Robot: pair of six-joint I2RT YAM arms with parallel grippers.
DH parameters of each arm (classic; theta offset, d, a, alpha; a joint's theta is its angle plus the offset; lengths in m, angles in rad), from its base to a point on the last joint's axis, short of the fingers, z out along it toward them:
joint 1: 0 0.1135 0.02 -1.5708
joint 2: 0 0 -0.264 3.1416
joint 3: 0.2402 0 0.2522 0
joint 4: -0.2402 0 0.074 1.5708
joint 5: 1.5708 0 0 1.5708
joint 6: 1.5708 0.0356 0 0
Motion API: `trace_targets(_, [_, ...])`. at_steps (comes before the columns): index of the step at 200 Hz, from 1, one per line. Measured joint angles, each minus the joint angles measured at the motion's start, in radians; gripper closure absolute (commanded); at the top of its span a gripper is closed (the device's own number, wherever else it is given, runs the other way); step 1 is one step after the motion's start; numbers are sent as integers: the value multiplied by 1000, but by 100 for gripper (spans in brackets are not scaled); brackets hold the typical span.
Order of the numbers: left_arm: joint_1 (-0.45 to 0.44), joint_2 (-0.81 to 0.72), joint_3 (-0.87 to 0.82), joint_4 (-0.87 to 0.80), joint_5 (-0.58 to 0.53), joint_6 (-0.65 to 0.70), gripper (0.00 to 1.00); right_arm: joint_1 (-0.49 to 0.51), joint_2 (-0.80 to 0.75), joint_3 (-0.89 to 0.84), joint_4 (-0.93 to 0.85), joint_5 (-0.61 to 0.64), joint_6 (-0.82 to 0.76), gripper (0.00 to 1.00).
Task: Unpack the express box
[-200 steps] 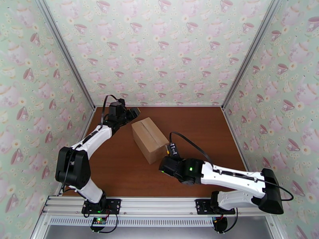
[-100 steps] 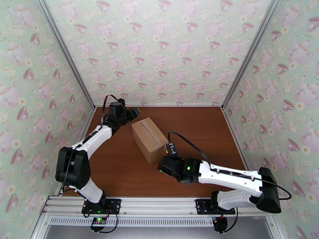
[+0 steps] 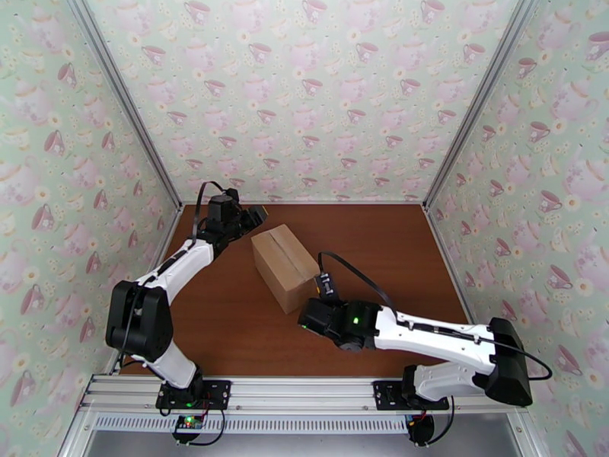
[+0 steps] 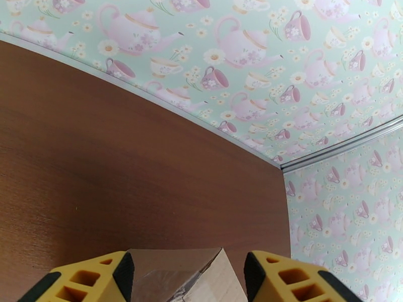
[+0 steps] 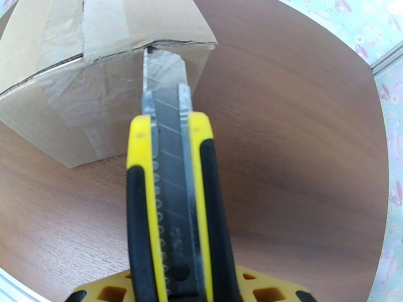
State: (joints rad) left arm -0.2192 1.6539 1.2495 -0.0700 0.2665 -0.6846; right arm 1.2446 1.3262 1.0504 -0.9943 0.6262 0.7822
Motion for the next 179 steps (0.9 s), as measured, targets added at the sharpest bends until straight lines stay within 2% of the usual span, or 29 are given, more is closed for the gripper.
trace_targets(87, [0, 0, 0, 0, 0, 0, 36, 0, 11, 14, -15, 8, 0, 100])
trace_targets(145, [0, 3, 2, -3, 0, 4, 36, 0, 71, 80, -37, 7, -2, 100])
trace_targets(179, [0, 60, 78, -62, -1, 40, 37, 0, 77, 83, -37, 7, -1, 100])
